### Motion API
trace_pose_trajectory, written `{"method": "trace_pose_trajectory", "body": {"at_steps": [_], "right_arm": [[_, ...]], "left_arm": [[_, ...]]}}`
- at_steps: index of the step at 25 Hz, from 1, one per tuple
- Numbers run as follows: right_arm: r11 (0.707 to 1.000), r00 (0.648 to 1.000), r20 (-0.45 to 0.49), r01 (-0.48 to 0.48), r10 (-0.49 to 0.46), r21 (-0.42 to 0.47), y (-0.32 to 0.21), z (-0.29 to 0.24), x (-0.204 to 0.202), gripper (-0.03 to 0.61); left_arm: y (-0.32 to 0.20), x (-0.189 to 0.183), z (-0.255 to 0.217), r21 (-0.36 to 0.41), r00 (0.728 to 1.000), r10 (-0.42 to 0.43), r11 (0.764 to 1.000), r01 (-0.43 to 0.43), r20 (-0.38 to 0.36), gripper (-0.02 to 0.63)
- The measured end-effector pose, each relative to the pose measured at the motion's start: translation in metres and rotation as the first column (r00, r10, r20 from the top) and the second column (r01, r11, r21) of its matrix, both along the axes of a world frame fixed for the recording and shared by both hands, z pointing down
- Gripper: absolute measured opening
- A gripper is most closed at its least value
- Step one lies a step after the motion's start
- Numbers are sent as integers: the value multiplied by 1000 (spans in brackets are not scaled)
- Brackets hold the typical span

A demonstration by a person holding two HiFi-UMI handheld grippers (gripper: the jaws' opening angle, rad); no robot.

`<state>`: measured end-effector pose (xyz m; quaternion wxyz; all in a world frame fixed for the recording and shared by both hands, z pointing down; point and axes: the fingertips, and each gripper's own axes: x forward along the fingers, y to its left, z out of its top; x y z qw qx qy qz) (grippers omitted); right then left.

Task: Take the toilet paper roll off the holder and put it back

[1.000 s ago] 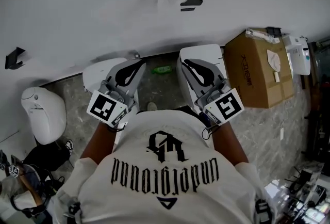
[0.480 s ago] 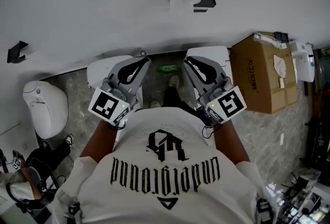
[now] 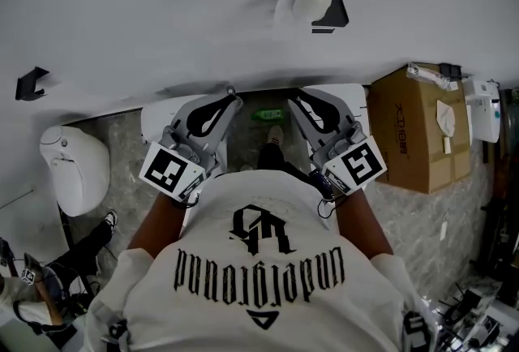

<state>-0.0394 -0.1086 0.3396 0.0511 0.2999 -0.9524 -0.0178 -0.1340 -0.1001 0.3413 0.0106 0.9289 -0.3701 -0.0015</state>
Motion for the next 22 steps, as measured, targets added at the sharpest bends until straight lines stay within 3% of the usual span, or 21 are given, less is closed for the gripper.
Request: {"method": "trace_pose_trajectory", "body": {"at_steps": [11,18,22], "right_arm": [[1000,1000,-14,-5,5,-16,-59,4,14,24],[999,999,-13,-41,41,-32,-104,7,28,67],[997,998,-7,-70,70,-41,-129,7,42,95]], "left_arm": [[-53,13,5,-27,1000,-10,1000,10,-11,14],[-88,16,7,-37,1000,-17,999,17,-19,14],[-104,24,12,-80,1000,-14,997,14,-2,14]]}}
